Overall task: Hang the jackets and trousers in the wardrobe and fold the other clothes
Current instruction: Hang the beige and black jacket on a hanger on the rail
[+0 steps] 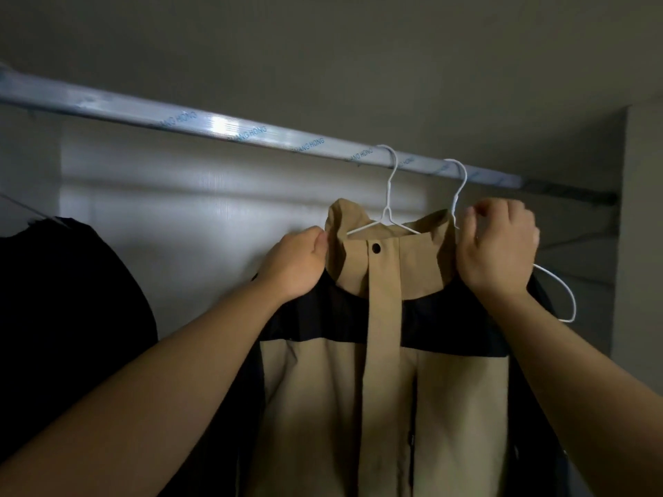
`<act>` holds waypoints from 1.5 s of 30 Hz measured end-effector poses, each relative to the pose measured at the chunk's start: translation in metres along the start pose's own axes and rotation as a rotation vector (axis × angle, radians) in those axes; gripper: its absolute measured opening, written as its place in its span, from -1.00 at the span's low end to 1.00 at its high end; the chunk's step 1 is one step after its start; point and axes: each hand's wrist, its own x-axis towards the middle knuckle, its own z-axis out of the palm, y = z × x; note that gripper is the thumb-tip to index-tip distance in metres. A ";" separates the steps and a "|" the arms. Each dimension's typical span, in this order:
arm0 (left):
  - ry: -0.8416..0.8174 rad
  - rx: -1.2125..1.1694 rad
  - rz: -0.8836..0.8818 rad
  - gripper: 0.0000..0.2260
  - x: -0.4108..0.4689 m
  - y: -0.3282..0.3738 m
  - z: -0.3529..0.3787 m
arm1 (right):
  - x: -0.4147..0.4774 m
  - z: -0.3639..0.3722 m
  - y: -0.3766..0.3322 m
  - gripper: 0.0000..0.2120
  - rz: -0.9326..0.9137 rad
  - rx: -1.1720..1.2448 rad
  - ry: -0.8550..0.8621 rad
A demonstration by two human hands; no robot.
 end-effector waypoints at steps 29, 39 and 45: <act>-0.020 -0.145 -0.253 -0.22 0.003 0.012 -0.011 | 0.009 -0.022 0.000 -0.12 0.205 -0.171 -0.413; -0.437 -0.223 -0.423 -0.66 0.054 0.055 -0.050 | 0.075 -0.013 -0.055 -0.76 0.476 -0.099 -1.084; -0.466 0.150 -0.390 -0.89 0.081 0.059 -0.058 | 0.101 -0.019 -0.067 -0.84 0.482 -0.350 -1.258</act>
